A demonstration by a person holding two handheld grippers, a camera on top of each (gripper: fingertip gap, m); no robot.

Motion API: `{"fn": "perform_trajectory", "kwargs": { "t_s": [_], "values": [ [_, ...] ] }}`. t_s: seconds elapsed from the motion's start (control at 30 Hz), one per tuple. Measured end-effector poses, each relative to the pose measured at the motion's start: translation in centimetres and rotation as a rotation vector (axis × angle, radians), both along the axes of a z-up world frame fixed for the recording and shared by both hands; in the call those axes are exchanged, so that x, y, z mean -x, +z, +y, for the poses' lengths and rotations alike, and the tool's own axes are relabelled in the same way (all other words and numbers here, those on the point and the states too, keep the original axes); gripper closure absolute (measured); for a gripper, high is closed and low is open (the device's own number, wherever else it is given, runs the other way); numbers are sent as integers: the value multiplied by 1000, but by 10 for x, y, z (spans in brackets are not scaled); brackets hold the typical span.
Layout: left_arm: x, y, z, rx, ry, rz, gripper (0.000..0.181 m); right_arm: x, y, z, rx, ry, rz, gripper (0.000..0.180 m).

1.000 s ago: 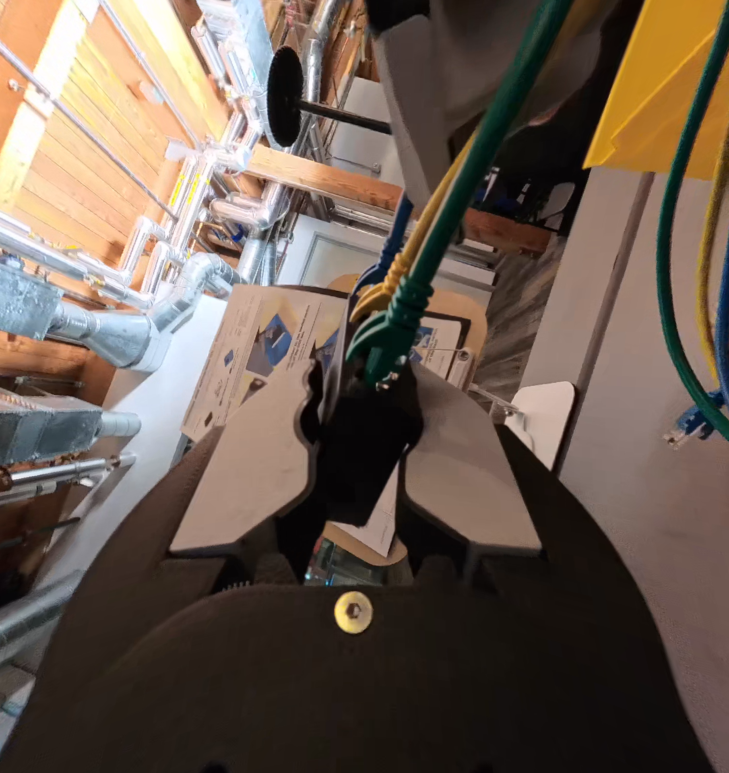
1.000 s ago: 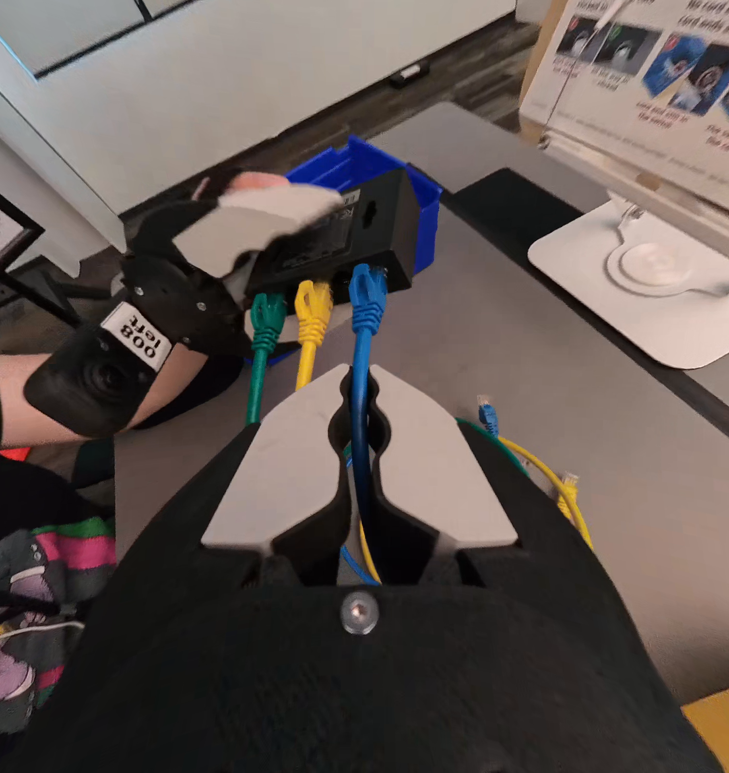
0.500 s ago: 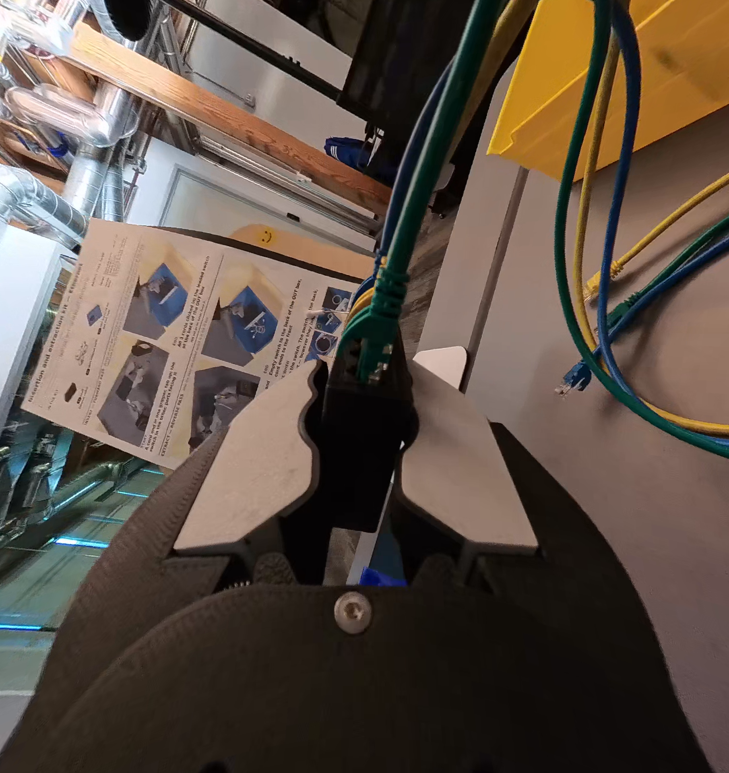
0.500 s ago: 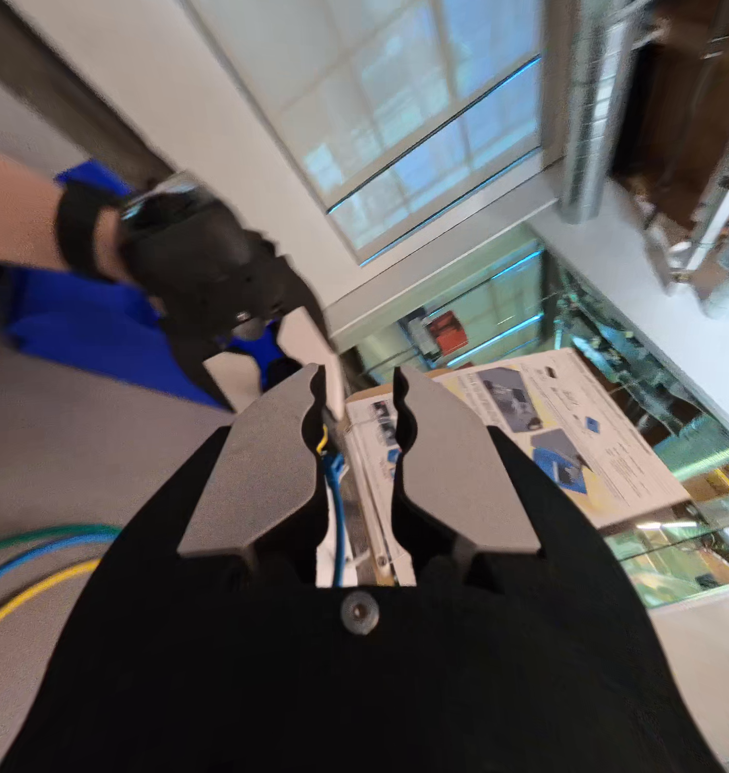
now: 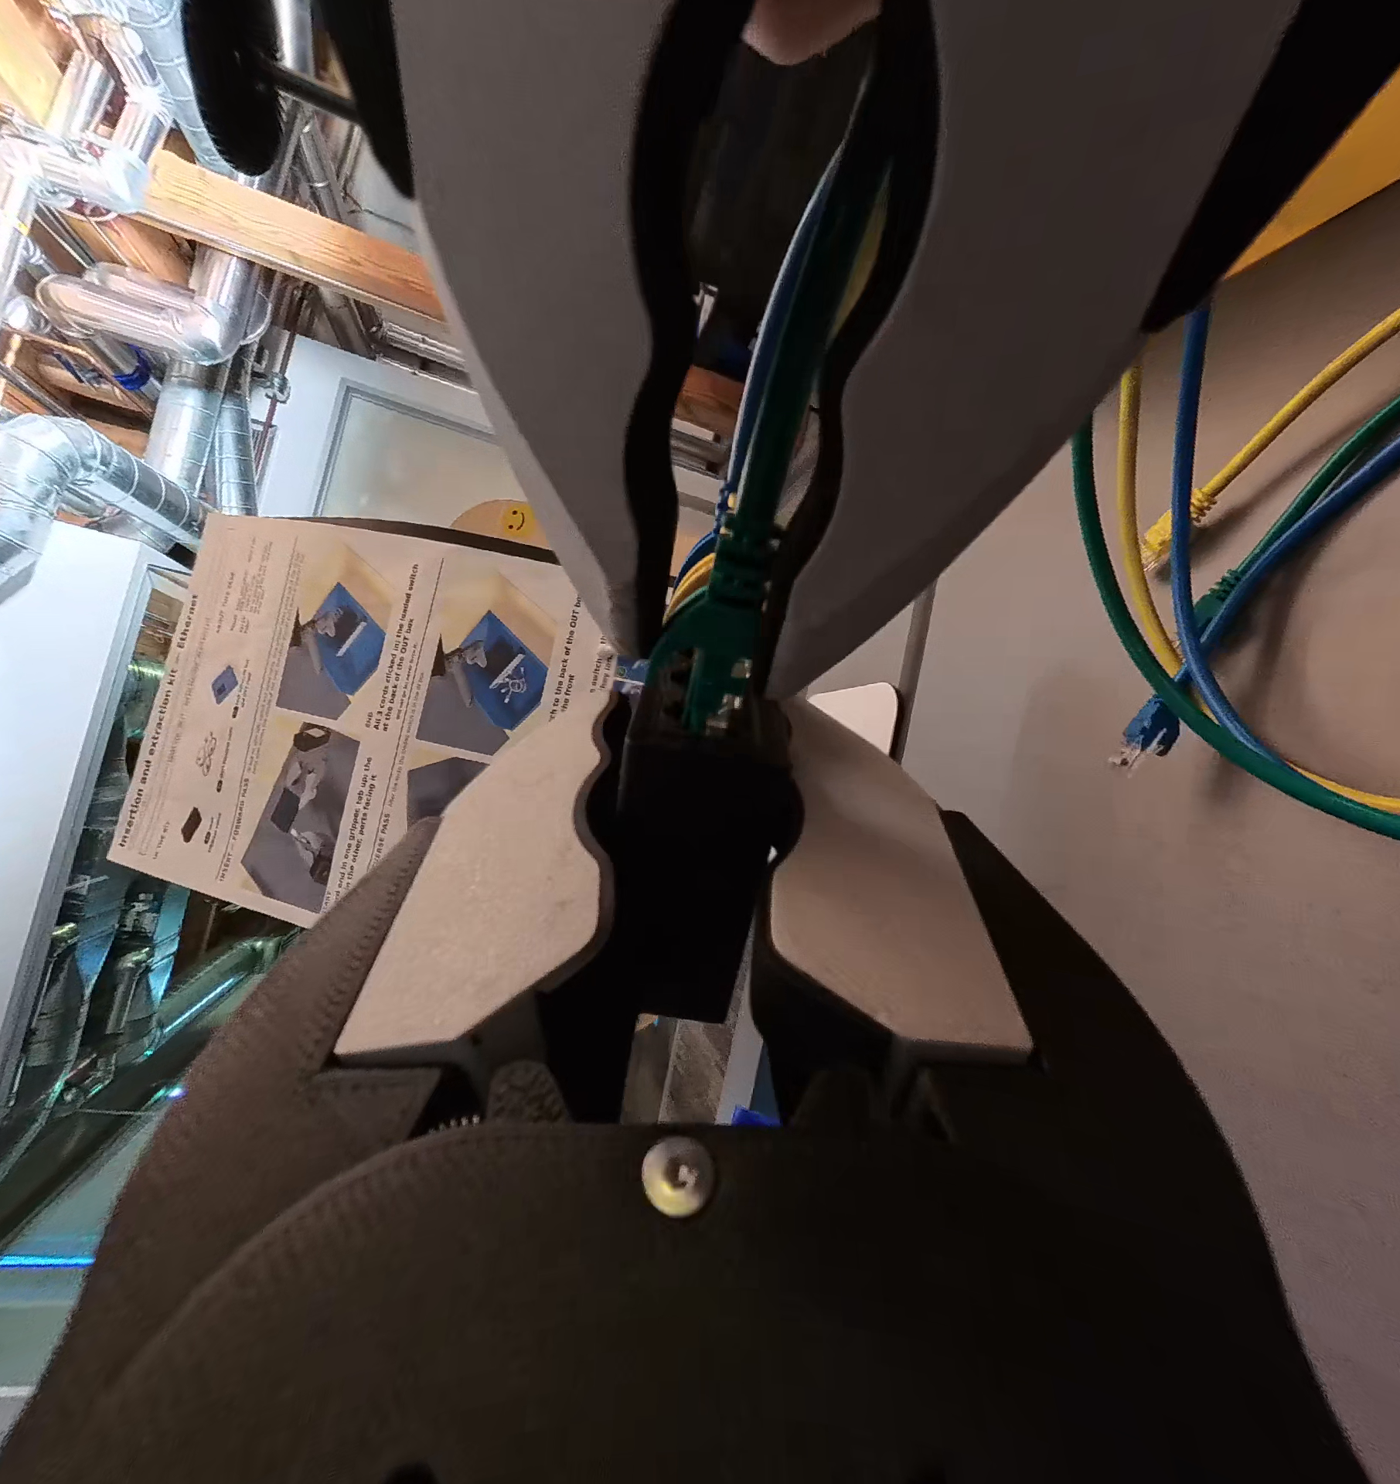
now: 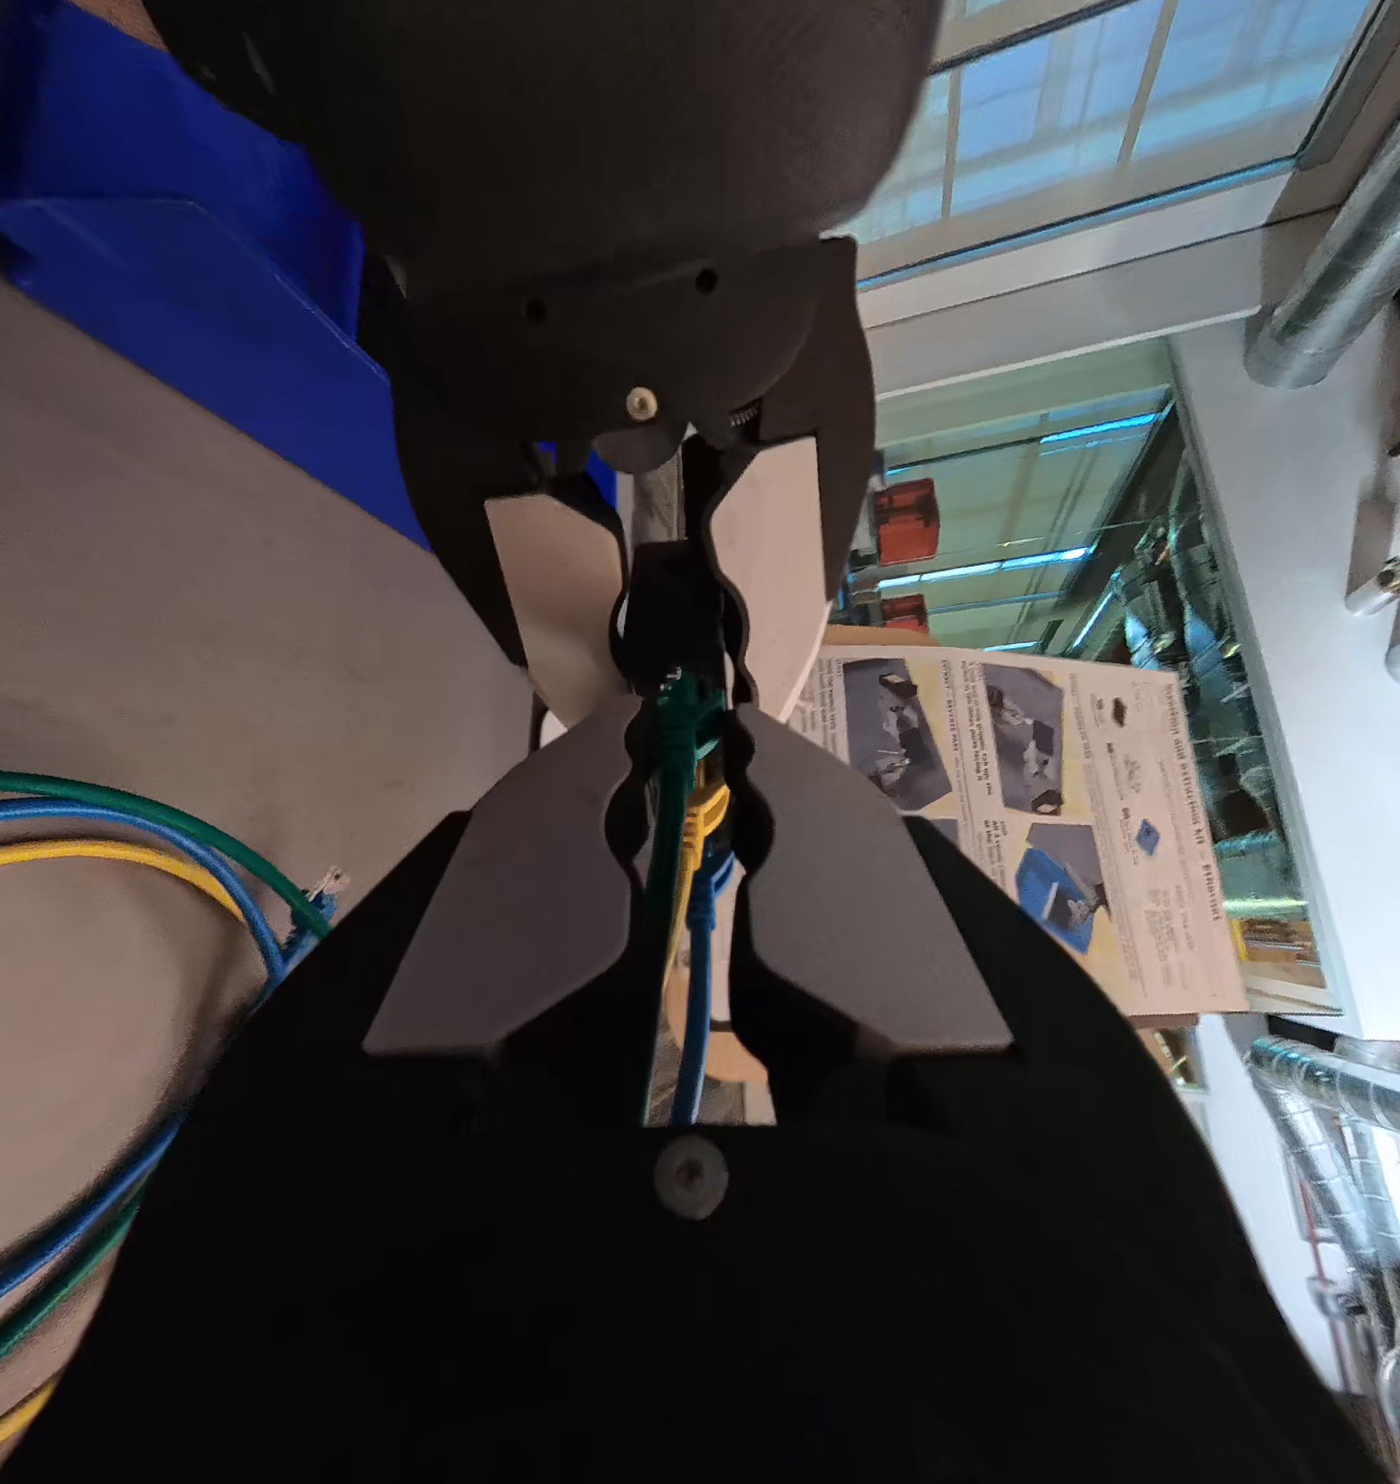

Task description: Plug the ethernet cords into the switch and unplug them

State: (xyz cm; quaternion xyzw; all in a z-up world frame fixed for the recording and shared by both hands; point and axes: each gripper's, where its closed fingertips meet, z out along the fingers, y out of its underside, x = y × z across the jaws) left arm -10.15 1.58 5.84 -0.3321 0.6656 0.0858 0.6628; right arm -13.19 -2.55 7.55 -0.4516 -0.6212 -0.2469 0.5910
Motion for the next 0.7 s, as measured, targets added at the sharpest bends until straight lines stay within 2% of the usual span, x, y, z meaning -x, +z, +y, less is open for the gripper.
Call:
{"fn": "perform_trajectory", "kwargs": {
  "t_s": [0.13, 0.5, 0.7],
  "values": [
    [4, 2, 1, 8, 13, 6, 150, 4, 3, -1, -61, 65, 32, 164],
    [4, 1, -7, 3, -9, 26, 150, 7, 3, -10, -30, 121, 54, 165],
    [4, 8, -10, -4, 4, 19, 151, 10, 8, -14, 90, 79, -98, 165]
  ]
}}
